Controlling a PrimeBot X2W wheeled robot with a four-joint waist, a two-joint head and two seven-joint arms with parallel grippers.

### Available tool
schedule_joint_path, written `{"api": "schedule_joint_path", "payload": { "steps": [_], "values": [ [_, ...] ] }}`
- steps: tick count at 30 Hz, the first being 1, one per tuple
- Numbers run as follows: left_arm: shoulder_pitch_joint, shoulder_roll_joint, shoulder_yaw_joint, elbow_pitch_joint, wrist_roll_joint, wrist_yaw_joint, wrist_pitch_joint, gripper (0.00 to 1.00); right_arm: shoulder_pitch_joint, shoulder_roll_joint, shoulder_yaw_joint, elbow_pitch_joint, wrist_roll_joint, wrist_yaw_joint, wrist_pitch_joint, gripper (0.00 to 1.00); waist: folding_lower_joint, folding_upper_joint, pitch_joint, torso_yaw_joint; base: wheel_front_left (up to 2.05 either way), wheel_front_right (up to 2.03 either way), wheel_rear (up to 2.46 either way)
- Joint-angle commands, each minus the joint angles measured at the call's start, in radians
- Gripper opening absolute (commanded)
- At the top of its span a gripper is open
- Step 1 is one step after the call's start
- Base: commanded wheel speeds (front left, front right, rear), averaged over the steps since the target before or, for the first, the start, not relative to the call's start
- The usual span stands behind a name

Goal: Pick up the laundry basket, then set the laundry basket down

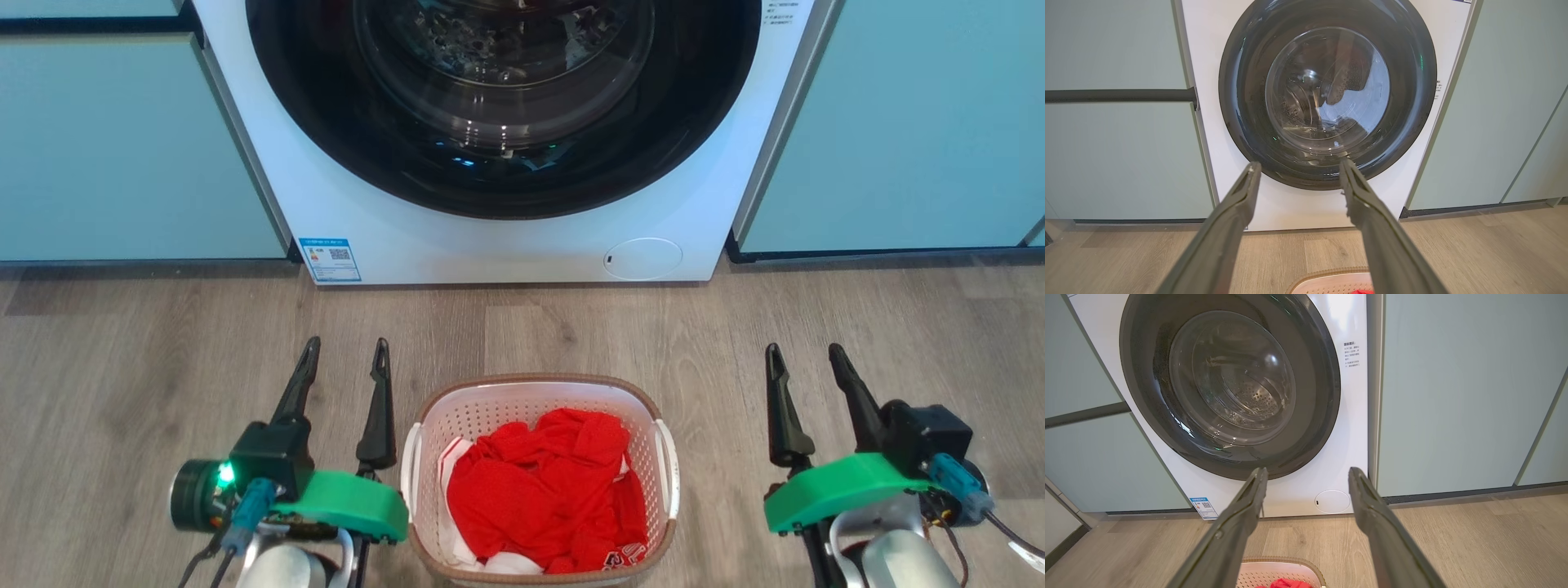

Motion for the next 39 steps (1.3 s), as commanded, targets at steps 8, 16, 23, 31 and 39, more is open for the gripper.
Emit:
{"api": "schedule_joint_path", "payload": {
  "steps": [8,16,23,31,39],
  "values": [
    [-0.039,-0.006,0.032,-0.021,-0.025,-0.013,-0.005,1.00,-0.019,0.003,0.019,-0.043,-0.001,0.006,-0.012,1.00,0.0001,0.0000,0.000,-0.004,0.00,0.00,0.00],
    [-0.037,-0.006,0.032,-0.016,-0.036,-0.015,-0.005,1.00,-0.019,0.003,0.023,-0.042,0.004,0.006,-0.012,1.00,0.0001,0.0000,-0.006,-0.006,0.00,0.00,0.00],
    [-0.035,-0.006,0.034,-0.019,-0.045,-0.014,-0.005,1.00,-0.018,0.003,0.023,-0.042,0.007,0.006,-0.012,1.00,0.0001,0.0000,-0.009,-0.006,0.00,0.00,0.00],
    [-0.033,-0.006,0.030,-0.005,-0.065,-0.017,-0.005,1.00,-0.018,0.003,0.022,-0.036,0.008,0.006,-0.012,1.00,0.0001,0.0000,-0.006,-0.001,0.00,0.00,0.00],
    [0.004,0.000,-0.005,0.051,-0.075,-0.021,0.000,0.00,0.002,0.004,0.005,0.020,0.004,0.000,0.002,0.00,0.0001,0.0000,-0.005,0.000,0.00,0.00,0.00]
  ]
}}
